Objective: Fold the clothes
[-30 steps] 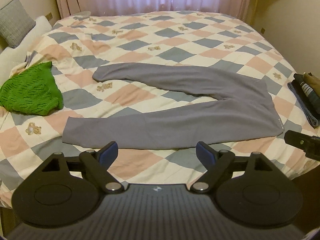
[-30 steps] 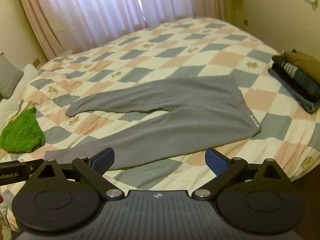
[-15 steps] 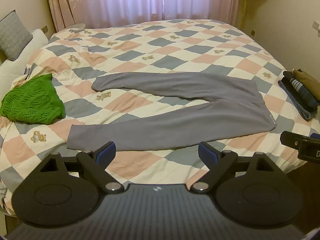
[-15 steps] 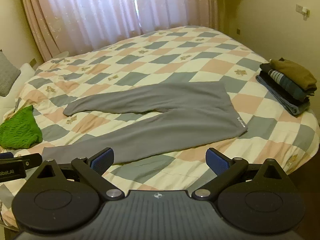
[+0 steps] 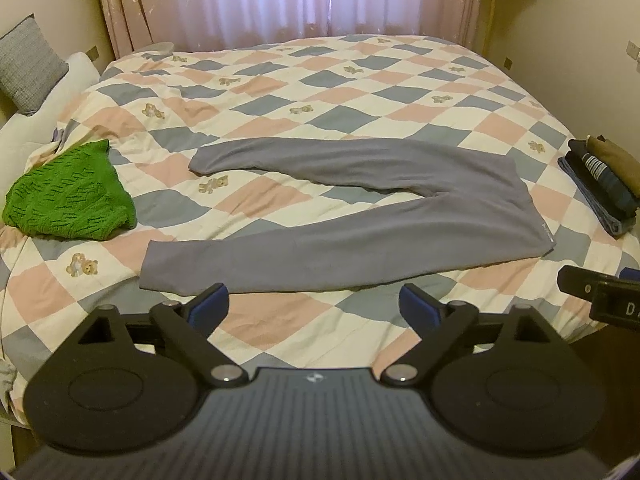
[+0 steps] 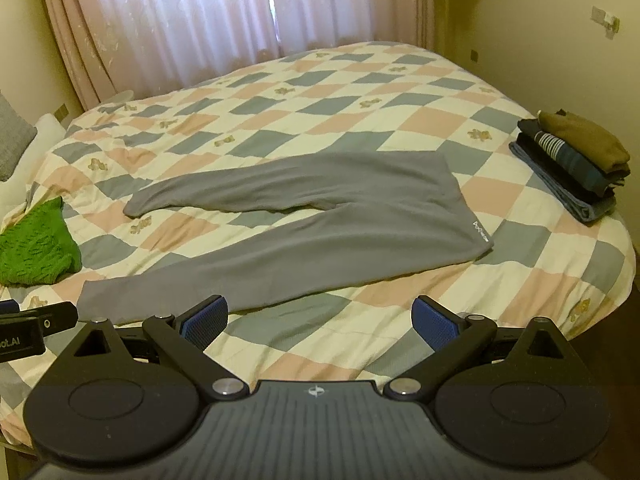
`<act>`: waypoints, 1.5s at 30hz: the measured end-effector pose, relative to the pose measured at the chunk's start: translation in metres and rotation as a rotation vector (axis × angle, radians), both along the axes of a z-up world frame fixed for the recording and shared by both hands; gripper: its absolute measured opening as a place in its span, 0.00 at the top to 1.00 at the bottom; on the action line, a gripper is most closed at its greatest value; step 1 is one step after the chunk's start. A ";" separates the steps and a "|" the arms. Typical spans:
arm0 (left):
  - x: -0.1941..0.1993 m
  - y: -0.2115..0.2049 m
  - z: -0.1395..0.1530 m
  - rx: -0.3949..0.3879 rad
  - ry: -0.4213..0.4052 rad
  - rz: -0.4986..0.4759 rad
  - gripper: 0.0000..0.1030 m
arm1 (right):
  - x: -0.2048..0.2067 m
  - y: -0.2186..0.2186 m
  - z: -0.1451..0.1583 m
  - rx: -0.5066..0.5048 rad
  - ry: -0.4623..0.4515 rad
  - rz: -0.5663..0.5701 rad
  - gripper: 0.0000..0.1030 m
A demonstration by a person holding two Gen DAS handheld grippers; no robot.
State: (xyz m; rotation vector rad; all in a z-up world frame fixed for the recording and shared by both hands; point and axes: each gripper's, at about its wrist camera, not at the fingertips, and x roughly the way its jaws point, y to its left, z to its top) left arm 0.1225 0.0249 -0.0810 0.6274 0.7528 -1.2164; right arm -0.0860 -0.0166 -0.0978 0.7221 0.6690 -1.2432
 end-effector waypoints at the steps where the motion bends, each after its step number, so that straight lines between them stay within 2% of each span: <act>1: 0.001 0.001 -0.001 -0.002 -0.001 0.005 0.09 | 0.001 0.000 0.000 0.000 0.002 0.003 0.02; 19: 0.012 0.002 -0.015 0.038 0.003 0.032 0.09 | 0.007 -0.007 -0.016 0.049 0.039 0.017 0.02; 29: 0.005 -0.020 -0.030 0.083 0.011 0.017 0.09 | -0.003 -0.021 -0.027 0.087 0.047 -0.005 0.02; 37: 0.007 -0.064 -0.057 0.147 0.027 0.067 0.09 | -0.008 -0.075 -0.057 0.174 0.051 0.036 0.02; 45: 0.008 -0.142 -0.094 0.230 0.025 0.156 0.09 | -0.024 -0.167 -0.095 0.287 0.036 0.101 0.02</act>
